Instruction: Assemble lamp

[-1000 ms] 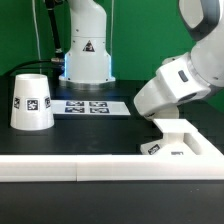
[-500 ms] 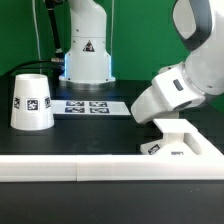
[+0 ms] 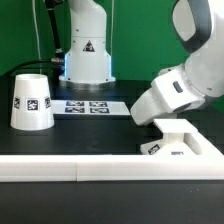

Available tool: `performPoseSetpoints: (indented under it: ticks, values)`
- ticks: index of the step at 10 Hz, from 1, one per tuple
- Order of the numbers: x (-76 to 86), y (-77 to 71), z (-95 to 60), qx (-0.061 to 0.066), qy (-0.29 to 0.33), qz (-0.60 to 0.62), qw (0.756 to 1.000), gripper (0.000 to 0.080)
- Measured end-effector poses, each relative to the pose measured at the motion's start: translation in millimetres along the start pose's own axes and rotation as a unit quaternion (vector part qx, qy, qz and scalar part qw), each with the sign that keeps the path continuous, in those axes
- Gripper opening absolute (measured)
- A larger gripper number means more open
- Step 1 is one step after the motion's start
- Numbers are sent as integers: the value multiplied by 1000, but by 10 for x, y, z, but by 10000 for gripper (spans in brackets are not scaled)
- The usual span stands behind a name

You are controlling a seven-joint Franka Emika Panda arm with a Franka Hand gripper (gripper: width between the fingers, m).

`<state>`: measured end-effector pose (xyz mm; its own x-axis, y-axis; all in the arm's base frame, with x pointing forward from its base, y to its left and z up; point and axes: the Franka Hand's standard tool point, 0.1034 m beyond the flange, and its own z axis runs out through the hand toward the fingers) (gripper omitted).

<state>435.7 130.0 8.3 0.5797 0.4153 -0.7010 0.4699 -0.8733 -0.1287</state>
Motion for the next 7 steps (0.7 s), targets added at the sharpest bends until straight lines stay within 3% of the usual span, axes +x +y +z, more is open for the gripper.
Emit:
performPoseSetpoints:
  ticks: [3,7]
  values:
    - [-99,62,-91,7,-10,-5,1000,576]
    - [-493,254,-606,28,-40,-3,999,576]
